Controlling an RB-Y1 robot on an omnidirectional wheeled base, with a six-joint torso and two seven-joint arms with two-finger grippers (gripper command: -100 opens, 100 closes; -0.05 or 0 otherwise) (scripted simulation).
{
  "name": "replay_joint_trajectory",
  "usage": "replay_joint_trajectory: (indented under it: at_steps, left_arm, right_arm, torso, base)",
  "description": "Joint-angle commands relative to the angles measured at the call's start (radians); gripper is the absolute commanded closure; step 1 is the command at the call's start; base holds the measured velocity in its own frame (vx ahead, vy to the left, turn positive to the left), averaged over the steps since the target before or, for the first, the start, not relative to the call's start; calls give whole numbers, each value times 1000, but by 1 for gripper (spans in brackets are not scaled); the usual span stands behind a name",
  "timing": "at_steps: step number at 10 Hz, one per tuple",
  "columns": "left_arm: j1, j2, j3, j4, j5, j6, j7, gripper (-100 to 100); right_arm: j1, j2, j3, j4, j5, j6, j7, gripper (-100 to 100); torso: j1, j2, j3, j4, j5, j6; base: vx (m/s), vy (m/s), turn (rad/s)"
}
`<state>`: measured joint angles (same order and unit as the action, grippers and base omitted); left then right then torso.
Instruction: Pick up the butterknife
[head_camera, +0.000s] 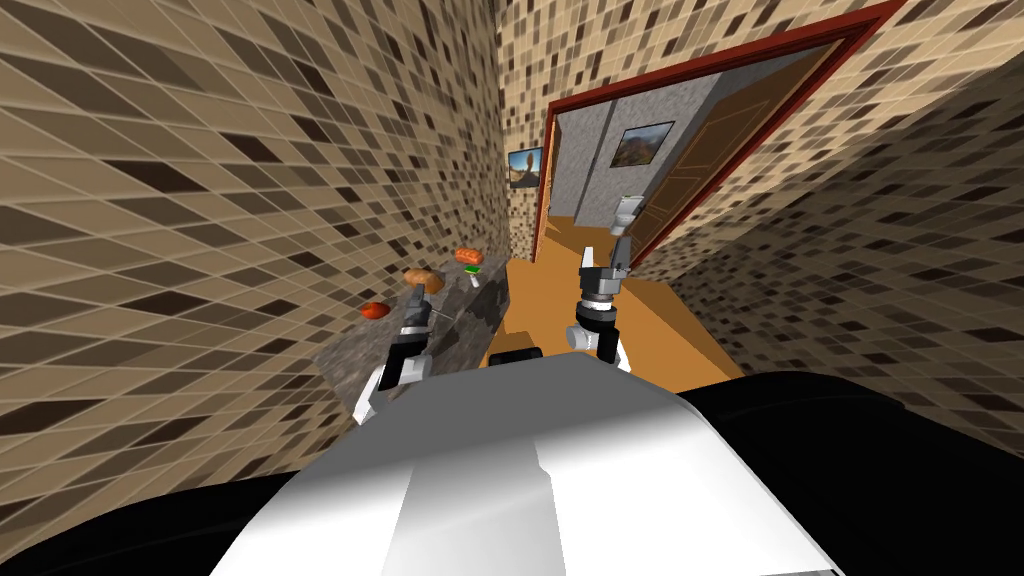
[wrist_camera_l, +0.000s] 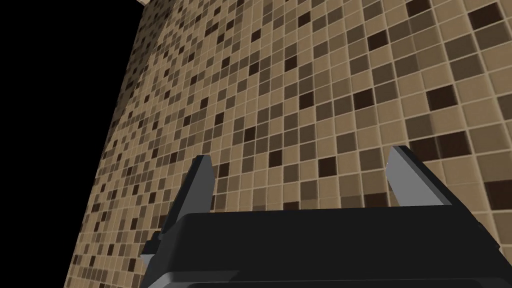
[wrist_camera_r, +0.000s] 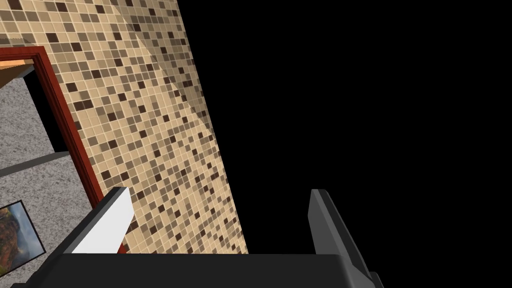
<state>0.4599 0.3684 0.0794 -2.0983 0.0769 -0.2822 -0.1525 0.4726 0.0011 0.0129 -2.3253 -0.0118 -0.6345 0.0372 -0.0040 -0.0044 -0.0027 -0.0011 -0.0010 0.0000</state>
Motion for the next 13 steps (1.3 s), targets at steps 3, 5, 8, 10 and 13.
replay_joint_trajectory:
  at_steps: [3,5,8,10,13]
  left_arm:
    - [-21,97,18,58,16,90,-52,-100]
    - [-30,150,24,84,22,148,-73,-100]
    - [-45,230,36,133,35,223,-113,-100]
    - [-52,277,42,157,42,263,-131,-100]
    - [-57,319,47,180,49,316,-149,-100]
  right_arm:
    - [0,0,0,0,0,0,0,0]
    - [0,0,0,0,0,0,0,0]
    - [0,0,0,0,0,0,0,0]
    - [0,0,0,0,0,0,0,0]
    - [0,0,0,0,0,0,0,0]
  torso:
    - [1,1,1,0,0,0]
    - [0,0,0,0,0,0]
    - [0,0,0,0,0,0]
    - [-1,-1,-1,0,0,0]
    - [1,1,1,0,0,0]
  base:
    - [53,-54,49]
    - [60,-73,37]
    - [76,-76,49]
    - [63,-88,29]
    - [41,-52,23]
